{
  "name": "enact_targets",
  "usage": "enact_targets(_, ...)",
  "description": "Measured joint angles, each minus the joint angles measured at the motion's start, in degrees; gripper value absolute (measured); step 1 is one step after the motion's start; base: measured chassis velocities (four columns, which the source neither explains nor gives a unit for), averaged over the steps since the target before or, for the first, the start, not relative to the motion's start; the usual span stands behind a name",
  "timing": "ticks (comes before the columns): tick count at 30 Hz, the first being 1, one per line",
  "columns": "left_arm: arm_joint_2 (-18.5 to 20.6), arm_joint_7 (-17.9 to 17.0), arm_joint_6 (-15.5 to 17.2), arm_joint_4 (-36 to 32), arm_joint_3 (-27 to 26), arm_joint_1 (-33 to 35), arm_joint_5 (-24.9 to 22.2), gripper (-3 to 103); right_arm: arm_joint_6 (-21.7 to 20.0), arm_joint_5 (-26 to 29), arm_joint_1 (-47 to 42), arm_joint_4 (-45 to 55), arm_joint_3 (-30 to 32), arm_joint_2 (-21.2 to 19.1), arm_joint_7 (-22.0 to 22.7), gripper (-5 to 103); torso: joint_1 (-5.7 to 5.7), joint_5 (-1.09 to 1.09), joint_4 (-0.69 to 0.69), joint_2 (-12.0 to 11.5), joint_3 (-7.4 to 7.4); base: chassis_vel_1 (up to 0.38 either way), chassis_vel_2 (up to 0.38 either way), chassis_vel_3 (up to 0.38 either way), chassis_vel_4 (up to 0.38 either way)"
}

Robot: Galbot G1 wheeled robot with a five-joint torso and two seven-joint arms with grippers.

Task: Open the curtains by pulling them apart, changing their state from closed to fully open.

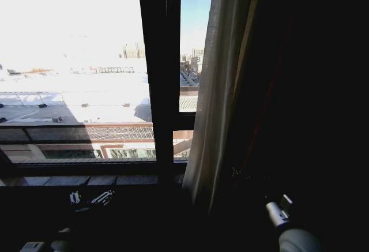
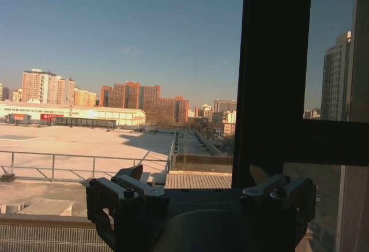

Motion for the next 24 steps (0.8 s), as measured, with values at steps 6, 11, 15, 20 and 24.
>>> enact_targets(6, -0.41, 0.0, 0.0, 0.0, 0.02, 0.0, 0.14, 100, -0.08, 0.0, -0.03, 0.01, -0.13, -0.04, -0.28, 100, 0.0, 0.02, -0.01, 0.0, 0.0, 0.179, 0.19, -0.169, -0.171)
enact_targets(11, -0.75, 0.04, -0.12, 0.0, 0.01, 0.14, 0.2, 100, -0.13, -0.82, -0.04, -0.01, -0.39, -0.05, -0.49, 100, 0.0, 0.03, 0.0, 0.0, 0.01, 0.19, 0.182, -0.184, -0.176)
enact_targets(15, -0.94, 0.11, -0.27, 0.0, 0.01, 0.22, 0.28, 100, -0.13, -2.36, -0.27, -0.16, -0.85, 0.26, -0.89, 100, 0.0, 0.05, -0.01, 0.0, 0.0, 0.251, 0.22, -0.209, -0.246)
enact_targets(20, -1.12, 0.19, -0.44, 0.0, 0.12, 0.39, 0.37, 100, -0.11, -3.17, -0.57, -0.18, -1.13, 0.6, -1.16, 100, 0.01, 0.03, 0.0, 0.0, 0.01, 0.324, 0.299, -0.319, -0.318)
enact_targets(24, -1.37, 0.27, -0.6, 0.0, 0.26, 0.52, 0.56, 100, -0.06, -3.3, -0.61, -0.19, -1.14, 0.59, -1.18, 100, 0.01, 0.02, 0.0, 0.0, 0.01, 0.356, 0.352, -0.376, -0.36)
